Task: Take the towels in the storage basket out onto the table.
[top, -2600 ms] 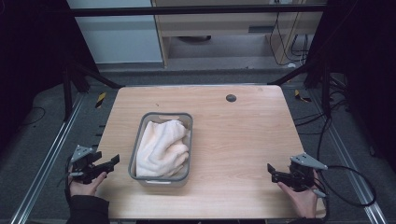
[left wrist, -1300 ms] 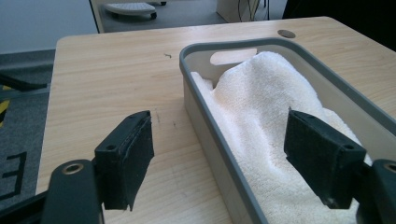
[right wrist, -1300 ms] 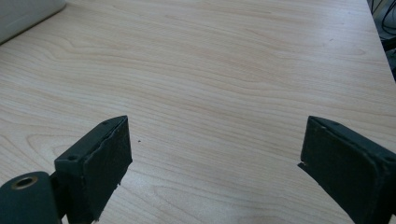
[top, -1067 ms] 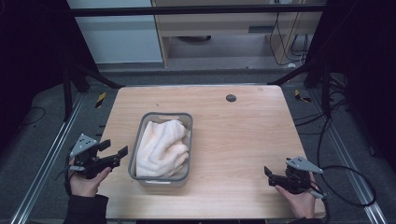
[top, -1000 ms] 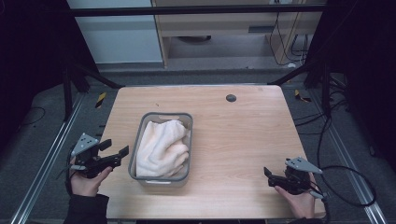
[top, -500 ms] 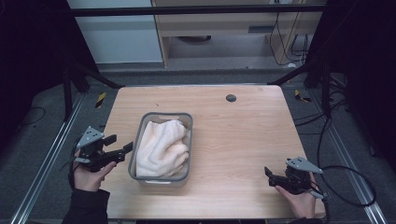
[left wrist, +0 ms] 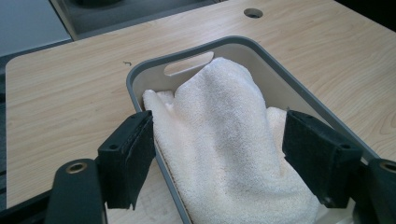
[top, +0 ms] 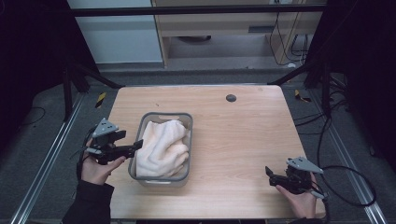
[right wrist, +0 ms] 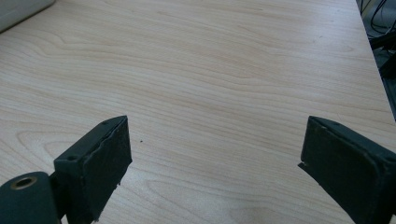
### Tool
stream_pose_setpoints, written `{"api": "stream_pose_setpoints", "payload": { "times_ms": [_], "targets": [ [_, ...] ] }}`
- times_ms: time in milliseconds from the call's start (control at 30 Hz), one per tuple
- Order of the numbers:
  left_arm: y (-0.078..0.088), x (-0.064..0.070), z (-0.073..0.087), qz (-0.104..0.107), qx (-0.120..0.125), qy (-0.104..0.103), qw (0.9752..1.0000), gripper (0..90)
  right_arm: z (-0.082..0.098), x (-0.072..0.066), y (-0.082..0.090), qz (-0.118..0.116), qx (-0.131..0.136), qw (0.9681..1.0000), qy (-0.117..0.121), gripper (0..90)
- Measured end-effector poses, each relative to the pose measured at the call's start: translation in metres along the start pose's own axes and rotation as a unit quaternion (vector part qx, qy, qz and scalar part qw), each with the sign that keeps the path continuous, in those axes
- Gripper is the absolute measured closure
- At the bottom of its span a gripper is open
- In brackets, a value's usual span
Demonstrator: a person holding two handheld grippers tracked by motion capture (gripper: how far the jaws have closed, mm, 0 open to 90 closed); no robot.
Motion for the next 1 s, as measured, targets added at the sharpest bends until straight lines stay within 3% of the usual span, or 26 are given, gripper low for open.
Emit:
{"api": "stream_pose_setpoints", "payload": {
  "times_ms": [367, 1000],
  "targets": [
    [-0.006, 0.011, -0.012, -0.002, -0.024, -0.022, 0.9995, 25.1, 0.0, 0.001, 0.0, 0.002, -0.003, 1.0, 0.001, 8.5],
    [-0.035, 0.026, -0.007, 0.008, -0.081, -0.041, 0.9958, 23.7, 0.0, 0.001, 0.0, -0.001, -0.005, 1.0, -0.002, 8.2]
  ]
}}
Point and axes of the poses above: each handheld gripper's, and its own axes: y roughly backward along the jaws, z roughly out of its underside, x roughly to its right, the point moved 5 cm from there along -y, roughly forward along the jaws, and after that the axes turned 4 degrees about y, right-handed, at the moved point
